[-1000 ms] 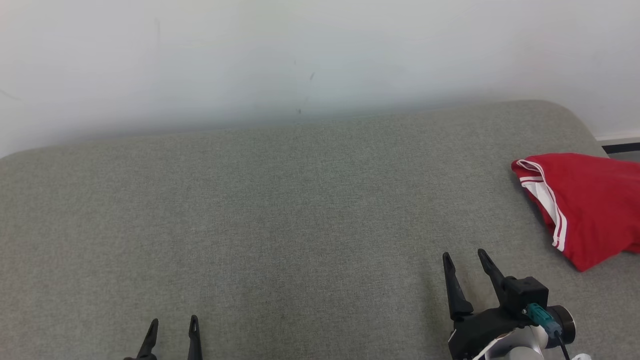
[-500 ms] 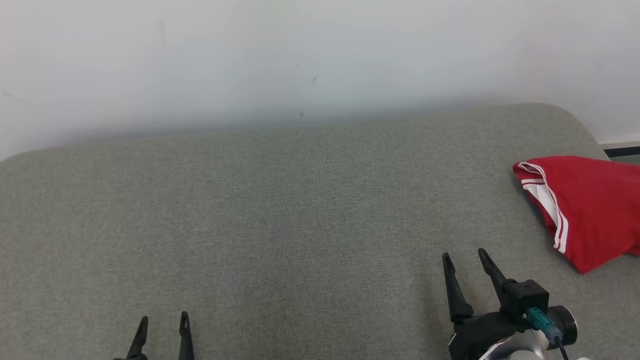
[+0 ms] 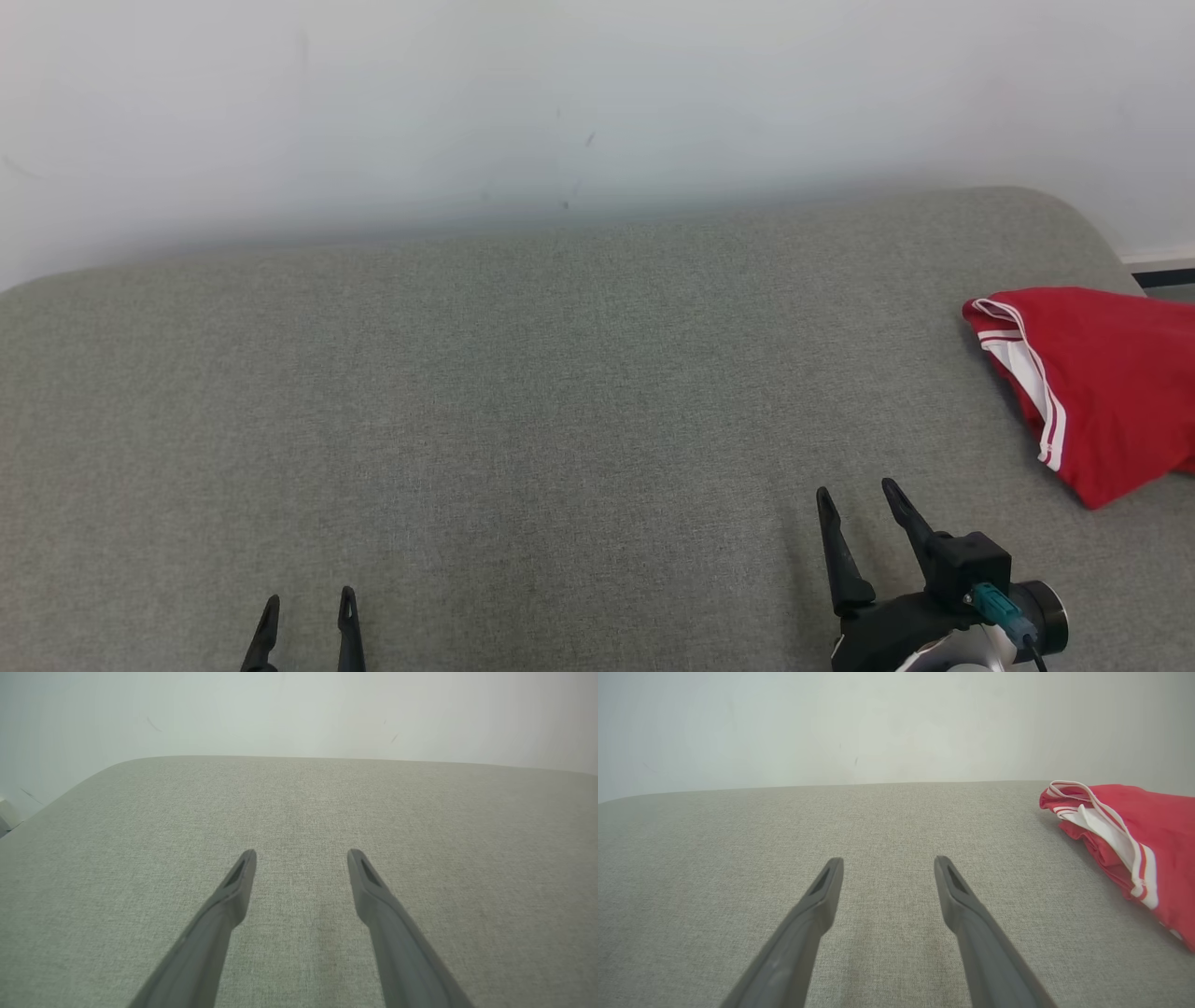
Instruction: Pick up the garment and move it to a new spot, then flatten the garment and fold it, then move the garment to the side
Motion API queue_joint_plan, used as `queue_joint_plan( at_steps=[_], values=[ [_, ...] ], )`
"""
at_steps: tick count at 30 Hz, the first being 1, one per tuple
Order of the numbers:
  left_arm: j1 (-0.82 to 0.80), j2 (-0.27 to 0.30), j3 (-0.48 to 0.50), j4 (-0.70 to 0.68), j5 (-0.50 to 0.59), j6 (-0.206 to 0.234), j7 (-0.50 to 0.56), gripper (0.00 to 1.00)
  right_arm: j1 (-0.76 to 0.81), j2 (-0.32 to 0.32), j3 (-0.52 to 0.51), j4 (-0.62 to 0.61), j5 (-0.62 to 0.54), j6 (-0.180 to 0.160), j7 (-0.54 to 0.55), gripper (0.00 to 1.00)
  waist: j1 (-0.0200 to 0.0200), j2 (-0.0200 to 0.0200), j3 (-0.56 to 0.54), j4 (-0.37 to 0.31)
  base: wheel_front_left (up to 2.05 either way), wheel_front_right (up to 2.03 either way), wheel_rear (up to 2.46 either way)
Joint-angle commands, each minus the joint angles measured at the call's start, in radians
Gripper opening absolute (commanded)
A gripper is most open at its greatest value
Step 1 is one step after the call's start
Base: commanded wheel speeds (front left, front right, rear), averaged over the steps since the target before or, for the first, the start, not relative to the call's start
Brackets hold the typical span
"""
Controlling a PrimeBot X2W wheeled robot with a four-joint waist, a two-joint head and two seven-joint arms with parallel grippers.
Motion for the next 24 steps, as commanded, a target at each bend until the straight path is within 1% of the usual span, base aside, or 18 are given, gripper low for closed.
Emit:
queue_joint_plan(
  at_steps=[1, 8, 9, 14, 22, 23, 24],
  values=[
    [0.006, 0.0, -0.003, -0.001, -0.009, 0.003, -0.003, 1.0, -0.001, 0.002, 0.004, 0.005, 0.006, -0.003, -0.004, 1.0, 0.0, 0.0, 0.002, 0.0, 0.0, 0.0, 0.0],
    [0.008, 0.0, -0.006, 0.002, -0.011, 0.002, -0.003, 1.0, -0.008, 0.002, 0.011, 0.016, 0.0, -0.003, -0.004, 1.0, 0.0, 0.0, 0.004, -0.003, 0.0, 0.0, 0.0],
    [0.008, 0.001, -0.005, 0.001, -0.013, 0.001, -0.002, 1.0, -0.01, 0.002, 0.012, 0.018, -0.003, -0.003, -0.004, 1.0, 0.0, 0.0, 0.006, -0.059, 0.0, 0.0, 0.0],
    [0.004, 0.0, -0.01, -0.001, -0.016, 0.004, -0.003, 1.0, -0.011, 0.002, 0.011, 0.019, -0.008, -0.003, -0.004, 1.0, 0.0, 0.0, 0.011, -0.063, 0.0, 0.0, 0.0],
    [0.001, 0.0, -0.01, -0.003, -0.034, -0.011, -0.003, 1.0, -0.014, 0.001, 0.001, 0.015, -0.011, -0.003, -0.004, 1.0, 0.0, 0.0, 0.016, -0.066, 0.0, 0.0, 0.0],
    [0.003, 0.0, -0.013, 0.002, -0.037, -0.014, 0.0, 0.0, -0.012, 0.0, 0.0, 0.02, -0.003, 0.0, 0.0, 0.0, 0.0001, 0.0, 0.016, -0.066, 0.0, 0.0, 0.0],
    [0.003, -0.001, -0.012, 0.009, -0.039, -0.014, 0.001, 0.0, -0.01, 0.0, -0.002, 0.026, -0.001, 0.0, 0.002, 0.0, 0.0, 0.0, 0.016, -0.066, 0.0, 0.0, 0.0]
  ],
)
